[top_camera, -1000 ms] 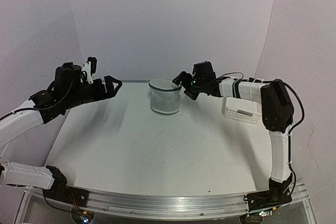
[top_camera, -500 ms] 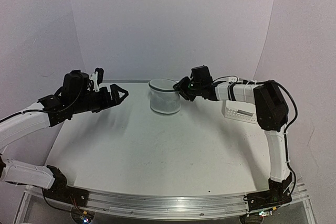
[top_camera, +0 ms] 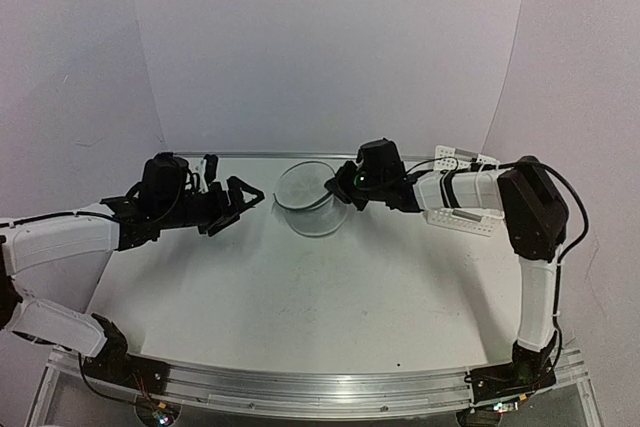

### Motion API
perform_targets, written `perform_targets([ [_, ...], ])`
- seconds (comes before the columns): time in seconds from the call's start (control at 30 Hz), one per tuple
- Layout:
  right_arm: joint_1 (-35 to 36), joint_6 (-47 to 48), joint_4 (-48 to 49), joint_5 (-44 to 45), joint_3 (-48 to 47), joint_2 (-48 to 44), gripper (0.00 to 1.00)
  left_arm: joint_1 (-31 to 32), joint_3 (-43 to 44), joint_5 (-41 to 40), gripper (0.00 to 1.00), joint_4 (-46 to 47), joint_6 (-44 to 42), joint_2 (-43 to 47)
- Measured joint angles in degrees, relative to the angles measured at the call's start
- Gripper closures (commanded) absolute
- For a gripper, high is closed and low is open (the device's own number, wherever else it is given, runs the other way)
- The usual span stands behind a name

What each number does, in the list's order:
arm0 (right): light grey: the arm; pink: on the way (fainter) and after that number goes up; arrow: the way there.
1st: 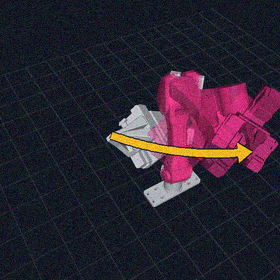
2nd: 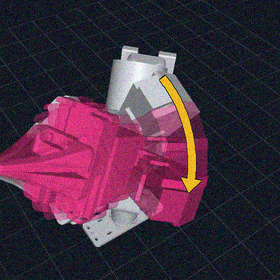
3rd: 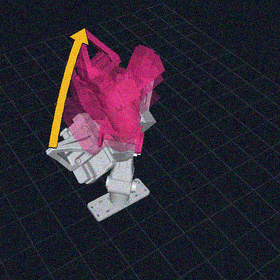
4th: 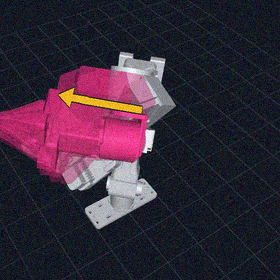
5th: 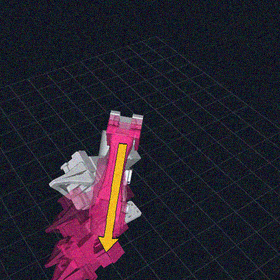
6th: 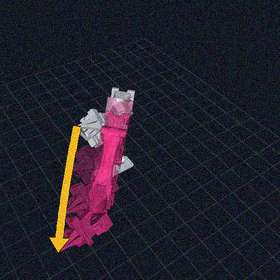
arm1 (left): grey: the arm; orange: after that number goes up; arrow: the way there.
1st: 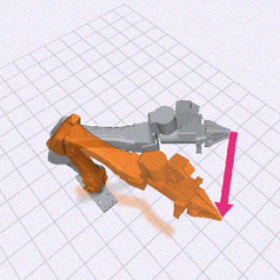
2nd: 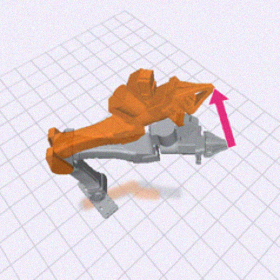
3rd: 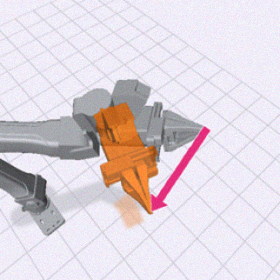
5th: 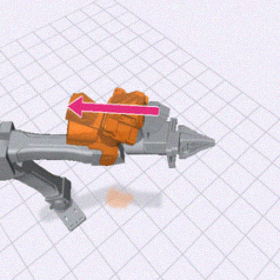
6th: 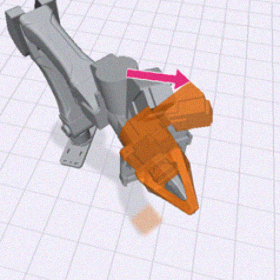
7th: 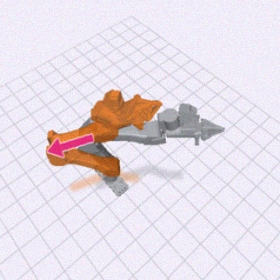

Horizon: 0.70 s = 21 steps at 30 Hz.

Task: Unzip the laundry bag and remove the bra
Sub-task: Set the laundry bag at the center of the board.

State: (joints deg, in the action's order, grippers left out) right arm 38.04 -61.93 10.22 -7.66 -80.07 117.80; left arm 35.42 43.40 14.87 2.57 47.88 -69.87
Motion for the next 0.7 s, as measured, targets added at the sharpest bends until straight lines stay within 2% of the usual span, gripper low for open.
perform_targets([
  [0.3, 7.85, -2.49, 4.83, 5.27, 8.66, -7.34, 1.0, 0.17, -4.28, 3.87, 0.05, 7.98, 8.02, -3.34],
  [0.7, 11.06, -4.0, 9.03, 11.04, 13.64, -10.58, 1.0, 1.31, -13.03, 8.66, 0.14, 24.48, 22.91, -9.81],
])
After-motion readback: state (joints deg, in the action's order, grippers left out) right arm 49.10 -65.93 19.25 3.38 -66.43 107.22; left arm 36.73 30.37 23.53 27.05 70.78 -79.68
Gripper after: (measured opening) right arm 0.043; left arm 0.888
